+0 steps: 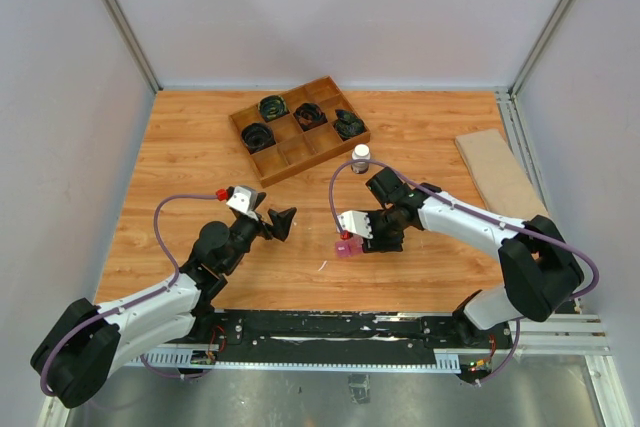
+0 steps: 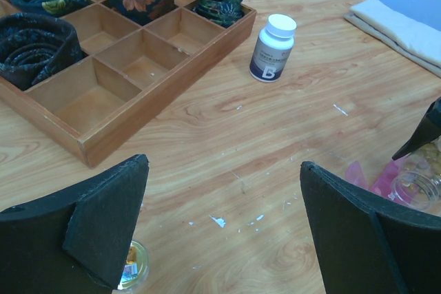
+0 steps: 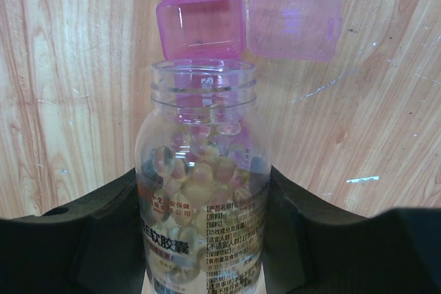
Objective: Sort the pills into containers
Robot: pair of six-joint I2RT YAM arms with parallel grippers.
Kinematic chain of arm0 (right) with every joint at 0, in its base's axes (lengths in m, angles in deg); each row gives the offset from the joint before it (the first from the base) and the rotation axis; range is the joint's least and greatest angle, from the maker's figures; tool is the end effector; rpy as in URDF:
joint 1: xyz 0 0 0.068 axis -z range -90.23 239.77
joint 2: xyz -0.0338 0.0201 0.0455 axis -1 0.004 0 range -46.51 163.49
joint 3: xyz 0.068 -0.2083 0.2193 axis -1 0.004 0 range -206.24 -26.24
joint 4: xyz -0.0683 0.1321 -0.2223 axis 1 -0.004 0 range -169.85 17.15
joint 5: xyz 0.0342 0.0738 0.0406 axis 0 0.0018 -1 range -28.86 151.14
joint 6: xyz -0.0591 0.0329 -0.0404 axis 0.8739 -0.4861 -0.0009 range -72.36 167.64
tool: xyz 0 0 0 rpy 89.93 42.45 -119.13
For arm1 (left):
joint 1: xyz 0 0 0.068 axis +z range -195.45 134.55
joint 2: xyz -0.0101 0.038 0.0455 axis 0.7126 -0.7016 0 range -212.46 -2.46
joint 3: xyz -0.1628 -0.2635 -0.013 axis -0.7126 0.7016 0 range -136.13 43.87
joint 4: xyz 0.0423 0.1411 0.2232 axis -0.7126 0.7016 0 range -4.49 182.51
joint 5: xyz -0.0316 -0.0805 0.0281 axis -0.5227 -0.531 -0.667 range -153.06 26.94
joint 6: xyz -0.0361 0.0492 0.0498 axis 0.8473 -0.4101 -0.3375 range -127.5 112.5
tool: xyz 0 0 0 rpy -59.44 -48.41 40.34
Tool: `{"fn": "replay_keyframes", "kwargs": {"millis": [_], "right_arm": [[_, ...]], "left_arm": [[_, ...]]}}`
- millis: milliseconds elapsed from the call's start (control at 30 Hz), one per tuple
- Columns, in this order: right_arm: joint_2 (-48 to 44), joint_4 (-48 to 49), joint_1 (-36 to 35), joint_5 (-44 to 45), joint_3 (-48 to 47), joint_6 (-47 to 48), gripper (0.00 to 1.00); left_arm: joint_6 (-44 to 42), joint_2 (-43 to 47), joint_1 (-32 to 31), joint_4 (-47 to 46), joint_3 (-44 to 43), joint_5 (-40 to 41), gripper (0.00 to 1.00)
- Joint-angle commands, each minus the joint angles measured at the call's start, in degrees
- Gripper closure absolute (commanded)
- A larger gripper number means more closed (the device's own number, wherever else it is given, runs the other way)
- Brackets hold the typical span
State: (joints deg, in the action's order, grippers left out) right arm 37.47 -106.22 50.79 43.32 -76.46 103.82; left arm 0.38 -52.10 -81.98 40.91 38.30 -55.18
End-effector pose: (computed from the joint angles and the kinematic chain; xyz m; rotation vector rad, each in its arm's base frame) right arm 0.2080 0.1950 0.1968 -2.0382 1.7471 0.3349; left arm 0.1560 -0.1042 0.2134 0.2846 1.5580 -0.5017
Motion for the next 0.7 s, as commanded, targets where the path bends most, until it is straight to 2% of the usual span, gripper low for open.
{"fn": "replay_keyframes", "kwargs": {"millis": [0,667], "right_arm": [[-0.31,-1.26,-0.94,0.77,-1.9,-0.56,0.99],[0.15,-1.33,-1.67,2.79,-2.08,-0.85,0.99]], "left_arm": [[-0.83,0.17,-0.38,-2.44,0.11,0.68,0.05],[-0.76,-0.01,-0.38,-2.53,0.03,0.62,0.05]]}}
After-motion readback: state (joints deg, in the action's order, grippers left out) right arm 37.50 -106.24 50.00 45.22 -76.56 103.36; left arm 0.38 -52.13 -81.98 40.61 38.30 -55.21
